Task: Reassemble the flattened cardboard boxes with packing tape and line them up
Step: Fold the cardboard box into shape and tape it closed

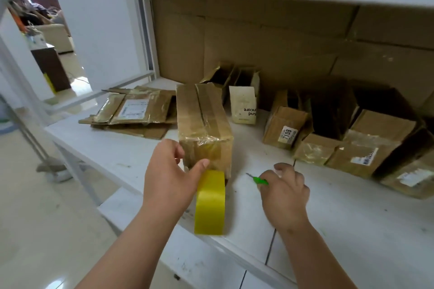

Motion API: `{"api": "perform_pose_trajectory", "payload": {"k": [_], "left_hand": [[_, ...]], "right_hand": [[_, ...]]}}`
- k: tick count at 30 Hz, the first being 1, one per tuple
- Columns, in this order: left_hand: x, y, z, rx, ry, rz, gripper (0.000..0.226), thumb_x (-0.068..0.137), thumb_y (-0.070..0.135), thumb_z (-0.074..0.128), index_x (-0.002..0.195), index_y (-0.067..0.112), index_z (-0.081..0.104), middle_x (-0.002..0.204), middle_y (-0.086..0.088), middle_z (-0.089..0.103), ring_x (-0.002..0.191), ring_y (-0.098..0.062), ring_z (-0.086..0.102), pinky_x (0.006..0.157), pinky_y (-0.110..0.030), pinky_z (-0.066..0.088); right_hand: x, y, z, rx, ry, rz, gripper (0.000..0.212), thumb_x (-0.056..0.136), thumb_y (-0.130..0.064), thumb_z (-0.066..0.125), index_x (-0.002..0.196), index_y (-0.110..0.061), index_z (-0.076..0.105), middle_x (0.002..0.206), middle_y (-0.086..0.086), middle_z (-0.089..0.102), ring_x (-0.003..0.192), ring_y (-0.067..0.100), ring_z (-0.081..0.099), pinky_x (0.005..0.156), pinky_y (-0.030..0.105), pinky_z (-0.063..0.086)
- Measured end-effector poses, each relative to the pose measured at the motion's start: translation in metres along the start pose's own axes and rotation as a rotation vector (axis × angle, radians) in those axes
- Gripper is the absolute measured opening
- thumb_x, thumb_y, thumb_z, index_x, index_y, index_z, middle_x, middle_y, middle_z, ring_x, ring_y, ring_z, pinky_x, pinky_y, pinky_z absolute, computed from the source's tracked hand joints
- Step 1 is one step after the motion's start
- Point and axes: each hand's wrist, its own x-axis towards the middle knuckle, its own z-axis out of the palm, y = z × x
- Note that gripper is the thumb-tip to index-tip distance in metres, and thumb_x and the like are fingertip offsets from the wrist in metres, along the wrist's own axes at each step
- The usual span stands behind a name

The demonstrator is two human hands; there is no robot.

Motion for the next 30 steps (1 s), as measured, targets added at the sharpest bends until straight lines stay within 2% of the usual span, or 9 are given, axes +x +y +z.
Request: {"api": "perform_pose_trajectory", "payload": {"k": [3, 5, 7, 11, 16, 18, 21, 24, 30], "left_hand": [[-0.012, -0.003, 0.002, -0.085, -0.052, -0.048, 0.032, 0.075, 0.039, 0.081, 0.088, 0.032, 0.053, 0.099, 0.019, 0.053, 0.093, 0.000, 0.056, 0.074, -0.016, 0.042], [-0.018, -0.005, 0.003, -0.157, -0.074, -0.126, 0.030, 0.077, 0.039, 0.079, 0.098, 0.030, 0.061, 0.105, 0.020, 0.055, 0.098, -0.001, 0.057, 0.082, -0.019, 0.045], [-0.021, -0.005, 0.005, -0.232, -0.082, -0.201, 0.027, 0.078, 0.038, 0.079, 0.100, 0.027, 0.066, 0.109, 0.018, 0.058, 0.100, -0.004, 0.059, 0.086, -0.024, 0.048], [-0.023, -0.004, 0.004, -0.310, -0.099, -0.212, 0.011, 0.080, 0.030, 0.078, 0.086, 0.025, 0.071, 0.107, 0.012, 0.060, 0.101, -0.002, 0.060, 0.085, -0.020, 0.048], [-0.022, 0.000, 0.005, -0.329, -0.104, -0.209, 0.013, 0.084, 0.024, 0.075, 0.091, 0.034, 0.071, 0.108, 0.011, 0.057, 0.097, 0.004, 0.058, 0.086, -0.020, 0.047], [-0.022, 0.000, 0.006, -0.327, -0.103, -0.197, 0.012, 0.085, 0.022, 0.074, 0.090, 0.033, 0.071, 0.108, 0.011, 0.056, 0.095, 0.008, 0.056, 0.082, -0.014, 0.044], [-0.020, -0.002, 0.008, -0.300, -0.092, -0.196, 0.009, 0.085, 0.022, 0.074, 0.087, 0.030, 0.070, 0.105, 0.012, 0.056, 0.093, 0.015, 0.053, 0.076, -0.010, 0.041], [-0.020, -0.003, 0.010, -0.283, -0.074, -0.195, 0.007, 0.084, 0.024, 0.074, 0.085, 0.029, 0.069, 0.103, 0.013, 0.055, 0.091, 0.017, 0.051, 0.071, -0.005, 0.039], [-0.022, -0.001, 0.013, -0.262, -0.052, -0.188, 0.010, 0.085, 0.024, 0.074, 0.080, 0.030, 0.068, 0.101, 0.014, 0.055, 0.085, 0.024, 0.049, 0.066, 0.001, 0.036]], "right_hand": [[-0.004, -0.003, -0.015, 0.318, 0.098, -0.057, 0.010, 0.100, -0.028, 0.047, 0.105, -0.028, 0.055, 0.098, -0.004, 0.063, 0.095, 0.024, 0.060, 0.084, 0.040, 0.047], [-0.010, -0.012, -0.026, 0.531, 0.088, -0.130, 0.008, 0.100, -0.028, 0.047, 0.103, -0.035, 0.050, 0.082, -0.007, 0.063, 0.077, 0.018, 0.062, 0.070, 0.041, 0.052], [-0.014, -0.021, -0.035, 0.613, 0.120, -0.249, 0.016, 0.100, -0.026, 0.051, 0.110, -0.037, 0.057, 0.087, -0.011, 0.063, 0.080, 0.008, 0.060, 0.071, 0.033, 0.050], [-0.018, -0.039, -0.048, 0.632, 0.144, -0.365, 0.030, 0.099, -0.028, 0.051, 0.124, -0.031, 0.065, 0.102, -0.017, 0.061, 0.099, -0.003, 0.057, 0.081, 0.012, 0.044], [-0.025, -0.061, -0.059, 0.453, 0.035, -0.434, 0.046, 0.093, -0.037, 0.037, 0.133, -0.034, 0.060, 0.085, -0.015, 0.046, 0.083, 0.011, 0.056, 0.074, 0.034, 0.049], [-0.025, -0.067, -0.064, 0.354, 0.037, -0.447, 0.045, 0.094, -0.038, 0.037, 0.132, -0.034, 0.059, 0.088, -0.015, 0.048, 0.086, 0.015, 0.056, 0.077, 0.035, 0.049], [-0.027, -0.075, -0.070, 0.301, 0.049, -0.470, 0.026, 0.098, -0.033, 0.047, 0.120, -0.033, 0.060, 0.104, -0.012, 0.059, 0.089, 0.013, 0.057, 0.080, 0.034, 0.048], [-0.031, -0.080, -0.072, 0.295, 0.054, -0.492, 0.016, 0.096, -0.031, 0.051, 0.110, -0.033, 0.059, 0.100, -0.012, 0.058, 0.087, 0.013, 0.056, 0.075, 0.034, 0.049], [-0.032, -0.086, -0.073, 0.297, 0.092, -0.500, 0.018, 0.092, -0.031, 0.050, 0.101, -0.027, 0.065, 0.091, -0.009, 0.056, 0.081, 0.014, 0.057, 0.068, 0.036, 0.050]]}}
